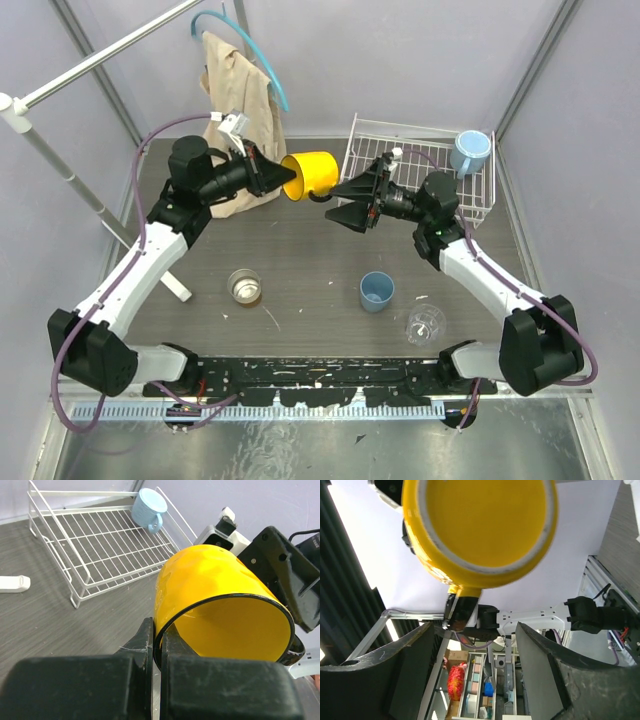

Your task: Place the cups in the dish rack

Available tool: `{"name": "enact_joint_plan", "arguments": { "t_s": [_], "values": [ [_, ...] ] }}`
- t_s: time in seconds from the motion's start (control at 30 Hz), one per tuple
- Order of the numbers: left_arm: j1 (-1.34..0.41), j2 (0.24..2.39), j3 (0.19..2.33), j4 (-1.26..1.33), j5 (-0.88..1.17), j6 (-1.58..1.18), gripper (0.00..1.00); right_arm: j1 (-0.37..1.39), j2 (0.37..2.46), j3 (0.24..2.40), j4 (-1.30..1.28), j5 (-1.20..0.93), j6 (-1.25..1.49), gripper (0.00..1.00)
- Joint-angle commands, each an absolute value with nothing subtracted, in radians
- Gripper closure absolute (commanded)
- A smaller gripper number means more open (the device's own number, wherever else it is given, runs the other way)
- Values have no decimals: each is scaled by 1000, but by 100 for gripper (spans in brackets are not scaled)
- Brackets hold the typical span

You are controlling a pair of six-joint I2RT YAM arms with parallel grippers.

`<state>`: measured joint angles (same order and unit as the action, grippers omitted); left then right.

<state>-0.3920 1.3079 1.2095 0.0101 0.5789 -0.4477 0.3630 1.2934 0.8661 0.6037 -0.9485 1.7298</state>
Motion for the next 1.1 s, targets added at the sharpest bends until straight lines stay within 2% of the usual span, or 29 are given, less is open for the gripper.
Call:
{"name": "enact_joint_plan", "arguments": {
  "t_s": [0.0,0.3,0.6,1.07],
  "values": [
    [-391,1312,1201,131,635,-470,100,374,1270,896,737,-916,1802,28],
    [-390,1320,1191,211,670,-514,100,407,1325,916,779,-881,1843,32],
    [-390,1297,1143,281,696,-501,100,457,1373,935,827,-818,1893,47],
    [-390,1281,1090,343,716,-501,100,506,1425,947,883,-772,1915,58]
  ]
}}
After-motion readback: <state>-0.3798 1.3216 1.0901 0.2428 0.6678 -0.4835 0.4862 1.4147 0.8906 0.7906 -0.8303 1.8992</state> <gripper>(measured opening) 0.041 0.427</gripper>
